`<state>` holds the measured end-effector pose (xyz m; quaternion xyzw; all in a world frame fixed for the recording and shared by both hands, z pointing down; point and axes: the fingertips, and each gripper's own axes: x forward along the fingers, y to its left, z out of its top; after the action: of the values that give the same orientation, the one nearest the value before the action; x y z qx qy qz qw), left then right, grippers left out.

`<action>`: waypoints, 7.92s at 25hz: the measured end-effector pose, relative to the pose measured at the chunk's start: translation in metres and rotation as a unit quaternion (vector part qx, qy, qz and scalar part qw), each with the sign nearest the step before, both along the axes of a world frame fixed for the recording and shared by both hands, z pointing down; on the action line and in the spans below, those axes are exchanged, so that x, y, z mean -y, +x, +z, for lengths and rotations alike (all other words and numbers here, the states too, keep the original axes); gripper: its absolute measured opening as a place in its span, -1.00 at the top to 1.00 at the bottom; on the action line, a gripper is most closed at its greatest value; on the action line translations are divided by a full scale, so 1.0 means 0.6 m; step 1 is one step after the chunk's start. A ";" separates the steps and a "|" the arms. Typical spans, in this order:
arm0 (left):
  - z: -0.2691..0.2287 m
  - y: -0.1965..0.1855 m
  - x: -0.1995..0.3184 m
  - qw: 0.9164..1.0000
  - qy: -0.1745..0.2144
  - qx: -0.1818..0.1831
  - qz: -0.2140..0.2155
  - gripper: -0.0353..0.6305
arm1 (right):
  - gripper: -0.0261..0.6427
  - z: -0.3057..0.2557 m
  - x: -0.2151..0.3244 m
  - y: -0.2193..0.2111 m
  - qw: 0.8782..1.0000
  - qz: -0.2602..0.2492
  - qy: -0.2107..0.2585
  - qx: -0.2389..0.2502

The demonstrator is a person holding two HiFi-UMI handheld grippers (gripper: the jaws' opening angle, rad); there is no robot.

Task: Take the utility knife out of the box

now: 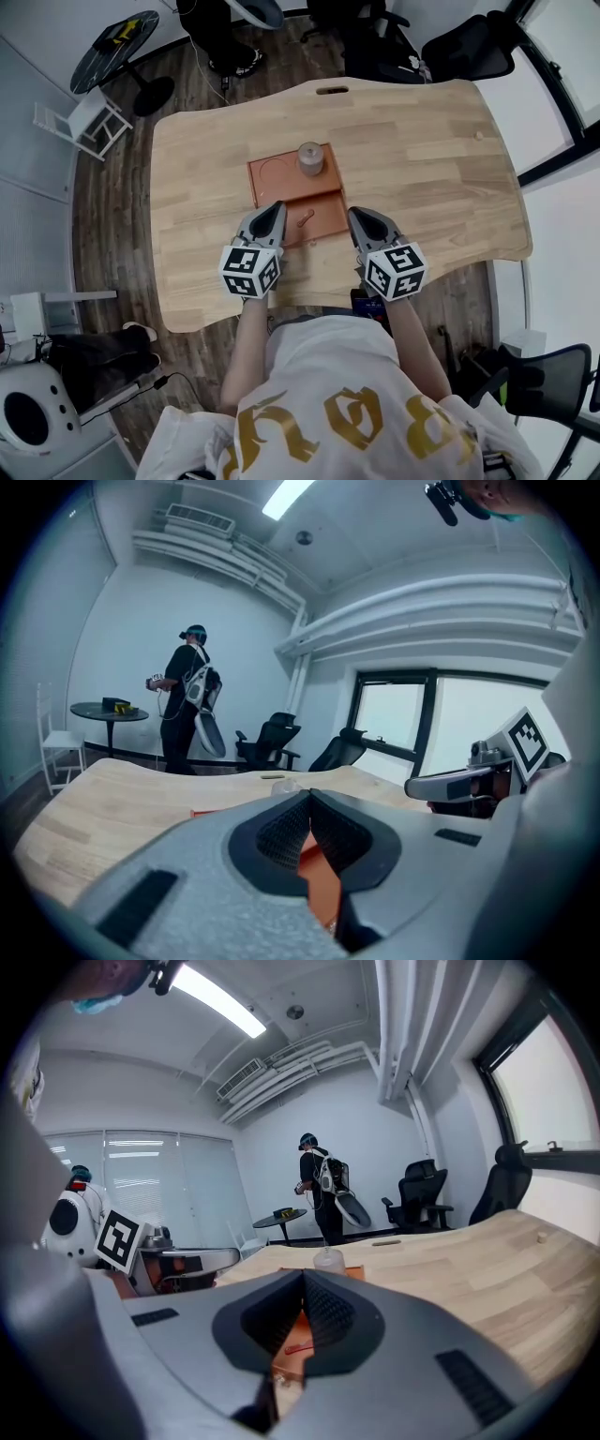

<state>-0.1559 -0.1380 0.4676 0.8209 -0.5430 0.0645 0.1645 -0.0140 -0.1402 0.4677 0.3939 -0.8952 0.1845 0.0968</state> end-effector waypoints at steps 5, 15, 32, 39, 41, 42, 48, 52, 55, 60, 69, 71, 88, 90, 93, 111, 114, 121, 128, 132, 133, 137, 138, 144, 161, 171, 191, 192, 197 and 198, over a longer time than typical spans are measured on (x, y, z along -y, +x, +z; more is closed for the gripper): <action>-0.011 0.003 0.021 1.000 0.011 -0.001 -0.002 0.86 | 0.89 -0.008 0.021 0.007 1.000 -0.001 0.011 0.001; 0.011 0.002 0.037 1.000 0.000 0.003 -0.012 0.86 | 0.89 0.022 0.034 0.017 1.000 -0.003 -0.010 0.005; 0.093 0.007 0.042 0.996 -0.082 -0.012 0.015 0.86 | 0.89 0.068 0.069 0.010 0.999 -0.010 -0.046 0.001; 0.130 0.012 0.042 0.993 -0.116 0.003 0.026 0.86 | 0.89 0.097 0.074 0.017 0.997 -0.010 -0.070 -0.004; 0.140 0.013 0.045 0.992 -0.120 0.014 0.030 0.86 | 0.89 0.103 0.076 0.018 0.997 -0.010 -0.074 -0.005; 0.146 0.012 0.046 0.992 -0.124 0.016 0.033 0.86 | 0.89 0.106 0.078 0.019 0.997 -0.009 -0.077 -0.005; 0.183 0.020 0.048 0.983 -0.167 0.042 0.071 0.86 | 0.89 0.126 0.082 0.027 0.996 -0.006 -0.094 -0.011; 0.207 0.036 0.046 0.973 -0.207 0.029 0.098 0.86 | 0.89 0.136 0.086 0.026 0.995 -0.004 -0.102 -0.012; 0.232 0.047 0.043 0.963 -0.239 0.035 0.118 0.86 | 0.89 0.145 0.089 0.030 0.994 0.000 -0.109 -0.014; 0.264 0.063 0.042 0.945 -0.284 0.057 0.151 0.86 | 0.89 0.158 0.099 0.041 0.993 0.007 -0.119 -0.019; 0.310 0.081 0.048 0.926 -0.325 0.084 0.173 0.85 | 0.89 0.170 0.115 0.046 0.992 0.011 -0.127 -0.022; 0.313 0.079 0.052 0.926 -0.325 0.089 0.169 0.83 | 0.89 0.173 0.115 0.045 0.991 0.010 -0.129 -0.022; 0.364 0.094 0.044 0.900 -0.319 0.214 0.204 0.59 | 0.89 0.179 0.121 0.075 0.986 0.048 -0.155 0.031; 0.365 0.091 0.045 0.901 -0.316 0.220 0.201 0.59 | 0.89 0.179 0.123 0.075 0.986 0.050 -0.156 0.030; 0.365 0.090 0.046 0.904 -0.311 0.221 0.195 0.60 | 0.89 0.177 0.124 0.072 0.986 0.052 -0.157 0.036; 0.366 0.086 0.046 0.897 -0.295 0.259 0.203 0.72 | 0.89 0.165 0.120 0.068 0.987 0.053 -0.148 0.039; 0.366 0.087 0.045 0.895 -0.296 0.263 0.205 0.72 | 0.89 0.161 0.118 0.072 0.987 0.055 -0.146 0.040; 0.349 0.095 0.051 0.905 -0.278 0.256 0.195 0.72 | 0.89 0.153 0.110 0.082 0.988 0.059 -0.139 0.041; 0.322 0.104 0.052 0.920 -0.261 0.225 0.187 0.72 | 0.89 0.146 0.100 0.083 0.988 0.054 -0.136 0.041; 0.286 0.103 0.058 0.936 -0.230 0.199 0.179 0.73 | 0.89 0.134 0.096 0.080 0.990 0.051 -0.127 0.040; 0.275 0.101 0.059 0.940 -0.222 0.190 0.175 0.72 | 0.89 0.131 0.095 0.081 0.990 0.052 -0.124 0.040; 0.233 0.100 0.057 0.957 -0.196 0.146 0.156 0.73 | 0.89 0.124 0.085 0.087 0.991 0.056 -0.120 0.032; 0.221 0.100 0.057 0.962 -0.188 0.132 0.150 0.73 | 0.89 0.121 0.083 0.086 0.991 0.055 -0.117 0.030; 0.155 0.084 0.044 0.981 -0.141 0.078 0.108 0.73 | 0.89 0.103 0.064 0.073 0.994 0.047 -0.097 0.025; 0.000 0.028 -0.022 1.000 -0.014 -0.004 0.003 0.73 | 0.89 0.012 0.023 0.024 1.000 0.018 -0.004 0.001; -0.027 0.004 -0.045 1.000 0.011 -0.002 -0.026 0.73 | 0.89 -0.006 0.005 0.007 1.000 0.002 0.006 0.001; -0.014 0.024 -0.035 1.000 0.005 0.023 -0.004 0.73 | 0.89 -0.007 0.008 0.015 1.000 -0.001 0.009 -0.003; -0.014 0.024 -0.034 1.000 0.005 0.023 -0.004 0.73 | 0.89 -0.006 0.010 0.015 1.000 -0.001 0.009 -0.003; -0.009 0.021 -0.026 1.000 0.002 0.022 -0.006 0.72 | 0.89 0.001 0.017 0.016 1.000 -0.002 0.007 -0.005; -0.007 0.021 -0.025 1.000 0.002 0.022 -0.006 0.72 | 0.89 0.003 0.018 0.016 1.000 -0.003 0.006 -0.005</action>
<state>-0.1431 -0.1231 0.4632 0.8160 -0.5519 0.0806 0.1516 -0.0046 -0.1508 0.4692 0.3930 -0.8968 0.1772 0.0997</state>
